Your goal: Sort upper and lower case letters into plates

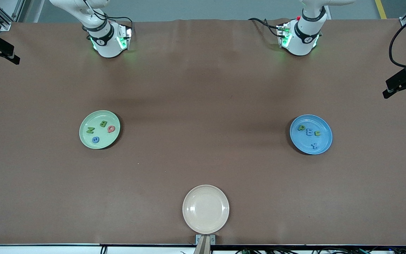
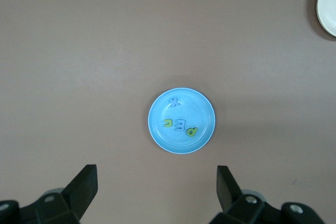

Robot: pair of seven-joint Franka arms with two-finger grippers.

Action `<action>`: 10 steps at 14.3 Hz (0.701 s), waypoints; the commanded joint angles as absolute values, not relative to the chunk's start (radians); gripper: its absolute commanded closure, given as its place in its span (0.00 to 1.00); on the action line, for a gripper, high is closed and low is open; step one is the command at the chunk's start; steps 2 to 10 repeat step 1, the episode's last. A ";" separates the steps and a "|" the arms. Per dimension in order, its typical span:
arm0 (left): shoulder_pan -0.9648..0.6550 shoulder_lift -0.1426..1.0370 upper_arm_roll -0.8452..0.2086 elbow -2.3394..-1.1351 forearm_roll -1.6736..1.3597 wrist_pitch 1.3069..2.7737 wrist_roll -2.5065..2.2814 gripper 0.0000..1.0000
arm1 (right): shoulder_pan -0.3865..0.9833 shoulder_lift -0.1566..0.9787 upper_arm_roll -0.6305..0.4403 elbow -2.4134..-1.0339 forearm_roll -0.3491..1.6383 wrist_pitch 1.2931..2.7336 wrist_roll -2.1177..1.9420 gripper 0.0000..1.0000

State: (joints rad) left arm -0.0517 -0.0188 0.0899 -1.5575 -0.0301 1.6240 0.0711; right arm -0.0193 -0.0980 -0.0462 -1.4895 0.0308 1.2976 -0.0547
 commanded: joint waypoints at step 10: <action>-0.051 -0.014 0.089 -1.539 -0.032 1.608 0.055 0.00 | -0.023 -0.115 -0.044 -1.506 0.034 1.298 -0.041 0.00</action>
